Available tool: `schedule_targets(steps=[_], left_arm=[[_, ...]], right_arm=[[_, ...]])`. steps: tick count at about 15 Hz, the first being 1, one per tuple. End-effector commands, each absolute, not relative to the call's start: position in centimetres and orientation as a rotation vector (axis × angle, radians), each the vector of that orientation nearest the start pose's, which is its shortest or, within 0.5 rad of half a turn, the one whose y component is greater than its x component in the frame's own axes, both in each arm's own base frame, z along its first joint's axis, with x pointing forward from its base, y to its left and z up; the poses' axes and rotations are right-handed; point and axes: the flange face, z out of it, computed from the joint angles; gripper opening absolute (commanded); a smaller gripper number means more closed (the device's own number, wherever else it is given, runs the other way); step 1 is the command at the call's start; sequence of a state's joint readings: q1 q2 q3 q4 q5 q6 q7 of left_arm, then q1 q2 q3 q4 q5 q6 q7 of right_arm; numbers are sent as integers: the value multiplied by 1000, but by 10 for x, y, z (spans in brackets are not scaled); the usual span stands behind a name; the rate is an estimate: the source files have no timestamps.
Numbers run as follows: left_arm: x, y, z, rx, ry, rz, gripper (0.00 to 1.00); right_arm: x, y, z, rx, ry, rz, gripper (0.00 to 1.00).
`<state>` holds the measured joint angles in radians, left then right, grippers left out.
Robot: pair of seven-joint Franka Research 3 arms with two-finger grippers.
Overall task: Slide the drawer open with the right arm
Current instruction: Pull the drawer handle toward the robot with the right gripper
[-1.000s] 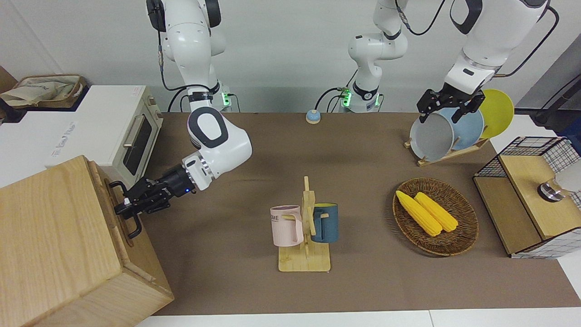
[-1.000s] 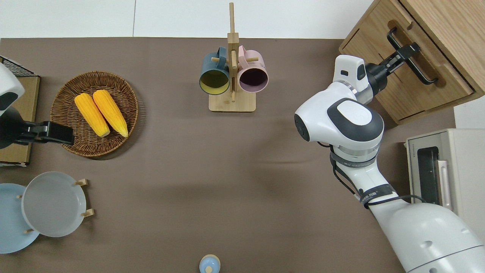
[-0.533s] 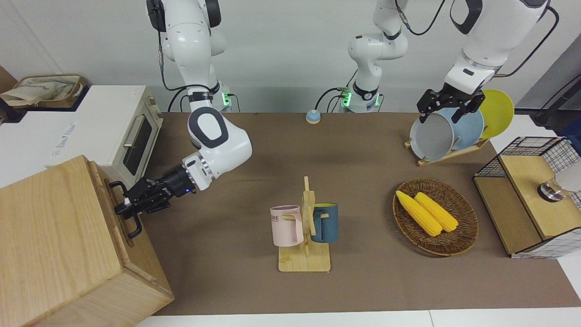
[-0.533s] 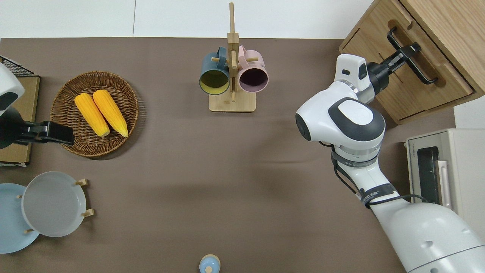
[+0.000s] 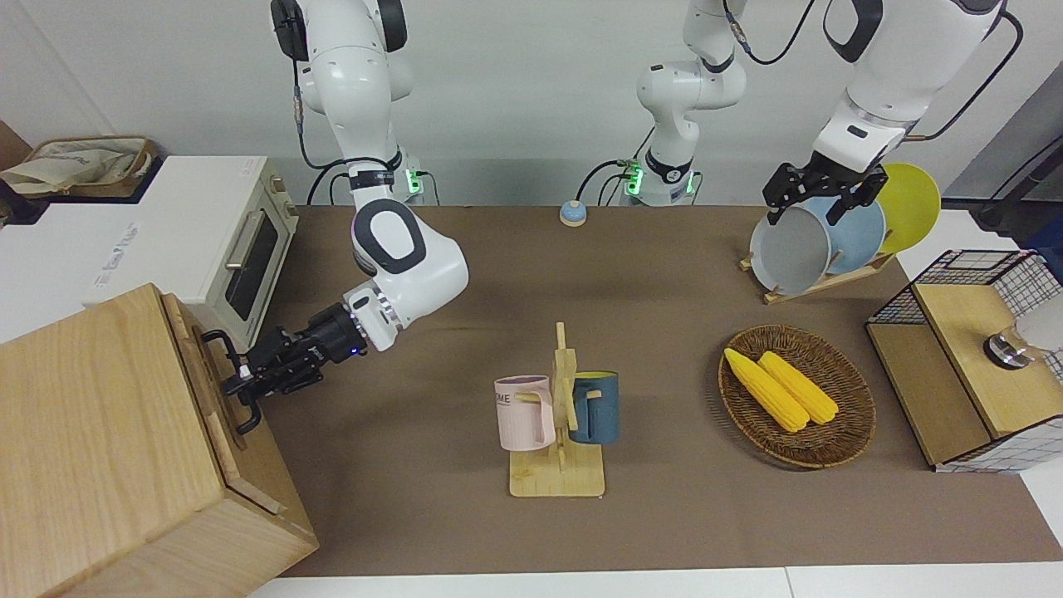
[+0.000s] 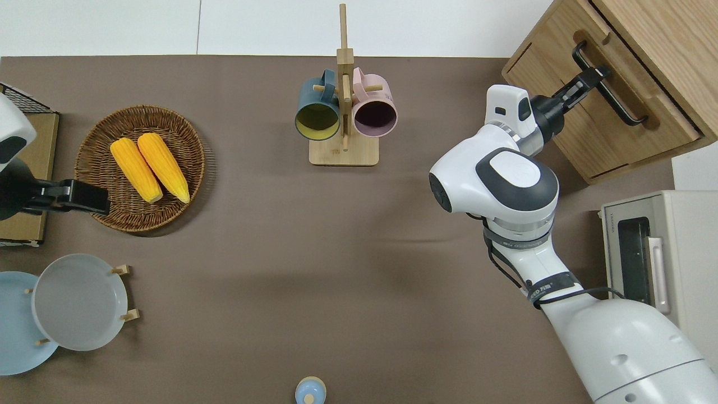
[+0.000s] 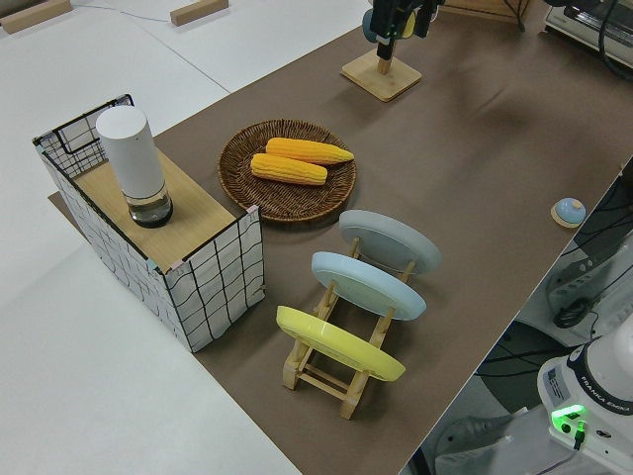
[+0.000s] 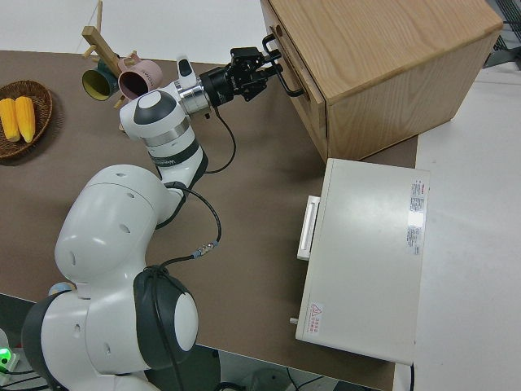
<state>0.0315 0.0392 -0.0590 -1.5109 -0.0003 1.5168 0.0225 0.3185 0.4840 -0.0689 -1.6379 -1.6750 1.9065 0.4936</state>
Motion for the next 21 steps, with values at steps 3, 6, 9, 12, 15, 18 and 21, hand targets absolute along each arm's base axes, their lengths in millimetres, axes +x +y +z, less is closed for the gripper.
schedule_targets(steps=[3, 6, 9, 12, 15, 18, 21], left_arm=[[563, -13, 629, -3126, 94, 62, 993], [563, -13, 629, -3126, 94, 62, 993], [563, -13, 629, -3126, 94, 62, 993], [563, -13, 629, -3126, 94, 62, 993], [563, -13, 629, -3126, 94, 62, 993], [563, -13, 629, -3126, 94, 62, 993], [563, -13, 630, -3126, 94, 60, 993]], right_arm=[[691, 112, 390, 1519, 578, 391, 0], [689, 119, 390, 1521, 586, 395, 0], [684, 139, 390, 1519, 592, 400, 0], [677, 156, 392, 1499, 569, 388, 0], [666, 183, 391, 1533, 562, 380, 0], [651, 214, 389, 1554, 555, 371, 0], [635, 242, 389, 1557, 550, 366, 0]])
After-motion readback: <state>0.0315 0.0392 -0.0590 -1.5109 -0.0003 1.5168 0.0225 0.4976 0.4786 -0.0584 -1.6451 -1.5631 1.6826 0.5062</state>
